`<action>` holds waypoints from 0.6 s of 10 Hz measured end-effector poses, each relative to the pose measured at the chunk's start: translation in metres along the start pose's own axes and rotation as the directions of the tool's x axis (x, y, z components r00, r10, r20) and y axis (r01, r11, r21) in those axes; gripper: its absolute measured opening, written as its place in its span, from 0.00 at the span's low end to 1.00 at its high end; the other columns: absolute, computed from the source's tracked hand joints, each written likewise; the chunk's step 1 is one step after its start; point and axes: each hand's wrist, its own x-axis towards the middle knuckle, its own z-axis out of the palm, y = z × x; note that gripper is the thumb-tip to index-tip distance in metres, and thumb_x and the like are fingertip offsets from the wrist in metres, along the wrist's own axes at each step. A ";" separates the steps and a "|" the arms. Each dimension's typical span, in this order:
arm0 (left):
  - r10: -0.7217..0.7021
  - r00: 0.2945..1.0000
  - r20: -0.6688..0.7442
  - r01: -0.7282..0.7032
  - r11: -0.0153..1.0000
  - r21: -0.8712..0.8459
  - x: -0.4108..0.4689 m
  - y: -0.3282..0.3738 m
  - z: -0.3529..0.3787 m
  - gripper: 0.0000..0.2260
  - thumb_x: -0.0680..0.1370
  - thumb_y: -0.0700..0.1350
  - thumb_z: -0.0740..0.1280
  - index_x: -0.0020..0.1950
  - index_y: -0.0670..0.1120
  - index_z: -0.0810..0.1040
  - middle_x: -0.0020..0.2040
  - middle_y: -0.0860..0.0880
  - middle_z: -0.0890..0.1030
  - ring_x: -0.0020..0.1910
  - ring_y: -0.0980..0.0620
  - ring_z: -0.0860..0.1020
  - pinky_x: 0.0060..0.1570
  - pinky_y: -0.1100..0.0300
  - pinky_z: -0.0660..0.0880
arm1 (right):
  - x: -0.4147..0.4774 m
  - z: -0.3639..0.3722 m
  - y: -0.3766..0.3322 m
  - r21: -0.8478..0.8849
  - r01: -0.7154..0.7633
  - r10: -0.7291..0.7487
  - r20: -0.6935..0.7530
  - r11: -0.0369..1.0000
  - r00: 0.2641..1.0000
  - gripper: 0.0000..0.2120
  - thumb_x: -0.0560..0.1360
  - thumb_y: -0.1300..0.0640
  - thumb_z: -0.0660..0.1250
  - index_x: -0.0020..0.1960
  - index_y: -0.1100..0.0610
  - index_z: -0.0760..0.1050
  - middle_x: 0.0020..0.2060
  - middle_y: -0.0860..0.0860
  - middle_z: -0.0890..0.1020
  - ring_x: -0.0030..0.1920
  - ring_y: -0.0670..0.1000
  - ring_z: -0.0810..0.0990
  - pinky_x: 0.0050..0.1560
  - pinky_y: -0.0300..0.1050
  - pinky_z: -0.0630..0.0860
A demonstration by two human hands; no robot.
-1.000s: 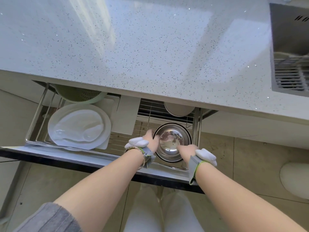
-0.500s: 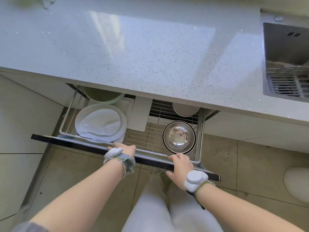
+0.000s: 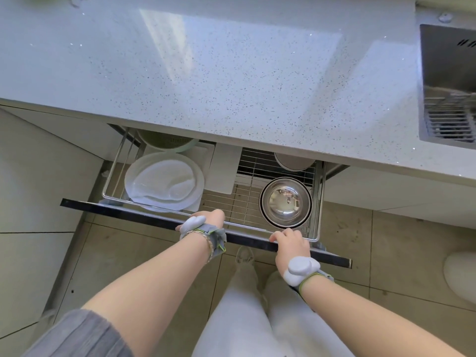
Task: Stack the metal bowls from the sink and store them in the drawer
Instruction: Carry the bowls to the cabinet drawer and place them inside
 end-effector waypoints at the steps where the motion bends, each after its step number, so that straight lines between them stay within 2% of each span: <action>1: -0.057 0.998 0.004 0.054 0.927 -0.372 -0.006 0.011 -0.012 0.25 0.76 0.46 0.61 0.71 0.37 0.68 0.71 0.36 0.71 0.69 0.37 0.70 0.68 0.46 0.68 | 0.009 -0.007 0.005 0.026 -0.036 0.037 -0.009 0.999 0.999 0.19 0.77 0.64 0.57 0.64 0.50 0.71 0.64 0.51 0.72 0.67 0.55 0.66 0.63 0.46 0.63; 2: -0.044 0.998 -0.035 0.022 0.877 -0.480 0.008 0.019 -0.012 0.29 0.74 0.47 0.62 0.73 0.35 0.65 0.72 0.36 0.68 0.71 0.37 0.69 0.69 0.45 0.68 | 0.020 -0.016 0.009 0.056 -0.077 0.078 -0.029 0.995 0.996 0.16 0.78 0.62 0.58 0.63 0.51 0.72 0.63 0.53 0.73 0.66 0.56 0.67 0.62 0.47 0.65; 3: 0.011 0.999 -0.034 -0.025 0.877 -0.479 0.006 0.029 -0.024 0.26 0.75 0.46 0.62 0.71 0.35 0.68 0.71 0.37 0.70 0.70 0.38 0.70 0.66 0.48 0.69 | 0.028 -0.027 0.008 0.100 -0.105 0.112 -0.068 0.989 0.991 0.13 0.78 0.62 0.58 0.60 0.53 0.73 0.61 0.54 0.74 0.63 0.56 0.70 0.60 0.48 0.68; 4: 0.041 0.998 -0.048 -0.059 0.880 -0.472 0.009 0.038 -0.035 0.24 0.76 0.44 0.62 0.71 0.35 0.68 0.70 0.37 0.71 0.69 0.39 0.71 0.64 0.52 0.70 | 0.037 -0.038 0.008 0.226 -0.180 0.194 -0.039 0.957 0.980 0.09 0.79 0.58 0.59 0.59 0.57 0.71 0.58 0.56 0.74 0.57 0.58 0.75 0.54 0.50 0.71; 5: 0.074 0.993 -0.090 -0.108 0.867 -0.486 0.012 0.049 -0.050 0.23 0.77 0.44 0.61 0.70 0.35 0.69 0.69 0.37 0.72 0.66 0.39 0.73 0.60 0.54 0.71 | 0.045 -0.046 0.010 0.340 -0.390 0.390 0.073 0.856 0.918 0.12 0.79 0.50 0.59 0.51 0.59 0.71 0.47 0.55 0.77 0.50 0.58 0.79 0.45 0.46 0.71; 6: 0.040 0.990 -0.132 -0.103 0.850 -0.516 0.017 0.057 -0.061 0.19 0.77 0.46 0.61 0.66 0.37 0.69 0.62 0.41 0.71 0.54 0.41 0.73 0.50 0.58 0.66 | 0.046 -0.047 0.009 0.618 -0.627 0.480 0.415 0.474 0.773 0.21 0.79 0.43 0.54 0.46 0.61 0.71 0.40 0.53 0.80 0.41 0.53 0.81 0.44 0.43 0.76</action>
